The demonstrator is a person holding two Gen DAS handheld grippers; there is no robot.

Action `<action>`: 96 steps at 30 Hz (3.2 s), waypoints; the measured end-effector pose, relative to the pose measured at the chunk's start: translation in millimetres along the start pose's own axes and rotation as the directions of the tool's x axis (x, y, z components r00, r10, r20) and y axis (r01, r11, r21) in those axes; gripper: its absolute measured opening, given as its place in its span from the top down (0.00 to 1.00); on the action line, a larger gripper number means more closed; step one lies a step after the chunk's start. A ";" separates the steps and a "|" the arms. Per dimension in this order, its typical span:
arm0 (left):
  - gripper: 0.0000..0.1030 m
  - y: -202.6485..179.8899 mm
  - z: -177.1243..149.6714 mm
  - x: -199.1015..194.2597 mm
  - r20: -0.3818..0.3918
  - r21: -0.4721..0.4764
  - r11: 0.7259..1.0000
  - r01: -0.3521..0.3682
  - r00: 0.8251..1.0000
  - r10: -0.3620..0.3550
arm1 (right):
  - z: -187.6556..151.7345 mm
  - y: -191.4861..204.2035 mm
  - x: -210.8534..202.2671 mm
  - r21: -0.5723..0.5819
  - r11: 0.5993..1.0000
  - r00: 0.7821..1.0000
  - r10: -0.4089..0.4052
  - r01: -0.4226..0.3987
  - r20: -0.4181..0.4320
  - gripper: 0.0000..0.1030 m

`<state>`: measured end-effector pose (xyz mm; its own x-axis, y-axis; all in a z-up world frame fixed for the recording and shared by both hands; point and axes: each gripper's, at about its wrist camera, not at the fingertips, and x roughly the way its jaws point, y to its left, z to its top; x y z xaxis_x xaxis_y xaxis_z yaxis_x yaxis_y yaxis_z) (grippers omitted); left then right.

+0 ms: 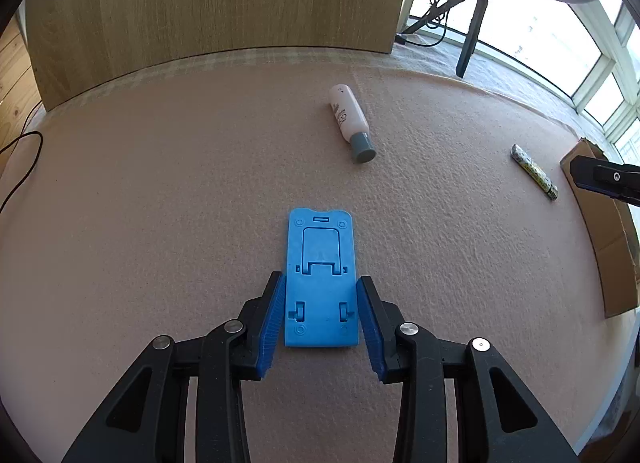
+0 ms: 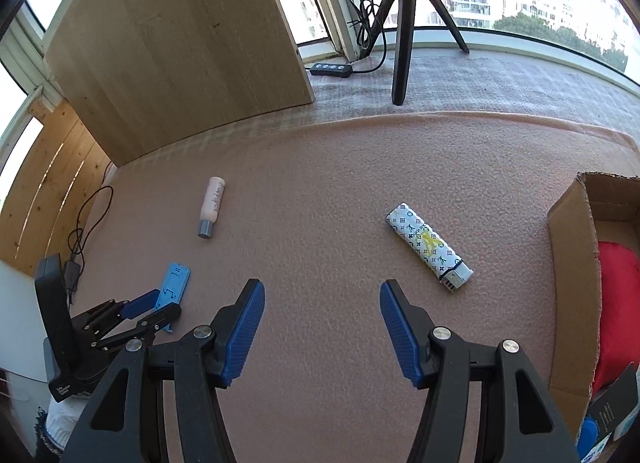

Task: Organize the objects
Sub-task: 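Close the left tool on the blue phone stand while the right tool closes on the white bottle, then carry the phone stand and white bottle into the box with both tools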

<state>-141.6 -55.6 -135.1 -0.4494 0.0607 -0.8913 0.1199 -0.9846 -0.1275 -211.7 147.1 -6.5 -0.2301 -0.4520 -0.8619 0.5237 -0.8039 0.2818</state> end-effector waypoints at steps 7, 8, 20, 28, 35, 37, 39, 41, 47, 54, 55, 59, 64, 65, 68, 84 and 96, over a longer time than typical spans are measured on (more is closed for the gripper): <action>0.62 24.4 -12.5 -10.3 0.002 -0.048 0.998 -0.043 0.999 0.043 | 26.8 52.4 33.6 -0.078 0.997 1.000 0.025 -0.025 -0.004 0.45; 0.62 28.2 -13.2 -11.4 0.001 -0.063 0.997 -0.050 0.999 0.050 | 29.8 58.2 40.2 -0.081 0.996 0.999 0.031 -0.032 -0.011 0.45; 0.32 45.8 -21.4 -24.7 0.017 -0.125 0.992 0.007 1.000 -0.005 | 42.3 115.0 114.0 -0.127 0.992 0.999 -0.013 0.006 -0.049 0.46; 0.32 54.2 -20.7 -28.2 0.021 -0.135 0.990 0.026 1.000 -0.023 | 53.3 123.3 135.7 -0.143 0.989 0.995 -0.048 0.036 -0.082 0.64; 0.32 52.4 -16.6 -16.9 0.005 -0.120 0.992 0.030 1.000 -0.030 | 46.7 121.6 135.7 -0.162 0.986 0.991 -0.052 0.032 -0.120 0.82; 0.33 49.0 -15.5 -13.9 0.003 -0.107 0.994 0.018 1.000 -0.018 | 42.2 119.7 131.5 -0.170 0.985 0.991 -0.047 0.025 -0.127 0.82; 0.33 46.4 -13.3 -11.9 -0.001 -0.097 0.995 0.008 1.000 -0.009 | 35.0 116.5 125.6 -0.178 0.984 0.990 -0.041 0.016 -0.136 0.82; 0.33 44.5 -11.1 -11.2 -0.004 -0.098 0.995 0.005 1.000 -0.005 | 25.9 111.4 118.7 -0.181 0.983 0.989 -0.033 0.007 -0.143 0.82; 0.43 37.4 -9.2 -9.0 -0.004 -0.077 0.997 -0.023 1.000 0.023 | -6.5 97.2 92.6 -0.189 0.982 0.987 -0.020 -0.011 -0.161 0.82; 0.62 35.0 -8.8 -8.7 -0.008 -0.085 0.996 -0.019 1.000 0.018 | -51.7 73.1 59.7 -0.169 0.985 0.988 -0.005 -0.022 -0.156 0.82; 0.62 32.6 -10.6 -9.3 -0.007 -0.076 0.997 -0.024 1.000 0.024 | -57.5 68.8 55.1 -0.167 0.986 0.988 -0.006 -0.021 -0.155 0.82; 0.62 16.6 -20.8 -12.7 -0.008 -0.060 0.998 -0.018 1.000 0.017 | -78.8 55.1 39.0 -0.172 0.985 0.989 -0.018 -0.007 -0.148 0.82; 0.62 -20.9 -45.5 -20.0 -0.015 -0.017 1.000 0.015 1.000 -0.015 | -104.3 31.7 19.4 -0.148 0.989 0.990 -0.018 -0.004 -0.142 0.82; 0.62 -30.7 -50.9 -21.0 -0.017 -0.004 1.000 0.019 1.000 -0.019 | -108.9 27.2 15.3 -0.144 0.990 0.990 -0.019 -0.001 -0.140 0.82; 0.62 -60.0 -66.8 -26.0 -0.023 0.025 0.999 0.045 0.999 -0.044 | -121.8 13.6 3.5 -0.132 0.991 0.991 -0.023 0.005 -0.134 0.82; 0.62 -168.3 -83.8 -54.1 -0.007 0.089 0.981 0.175 0.985 -0.175 | -157.1 -49.9 -63.5 -0.029 0.999 0.999 -0.020 0.019 -0.046 0.82; 0.62 -249.2 -39.1 -77.3 0.055 0.193 0.950 0.247 0.964 -0.261 | -139.8 -113.2 -137.5 0.042 0.997 0.993 -0.065 0.061 0.102 0.82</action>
<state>-102.1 191.5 -51.4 -0.5132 0.3068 -0.8015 -0.1677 -0.9518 -0.2569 -124.7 354.2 21.2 -0.3459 -0.4360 -0.8309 0.4742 -0.8453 0.2461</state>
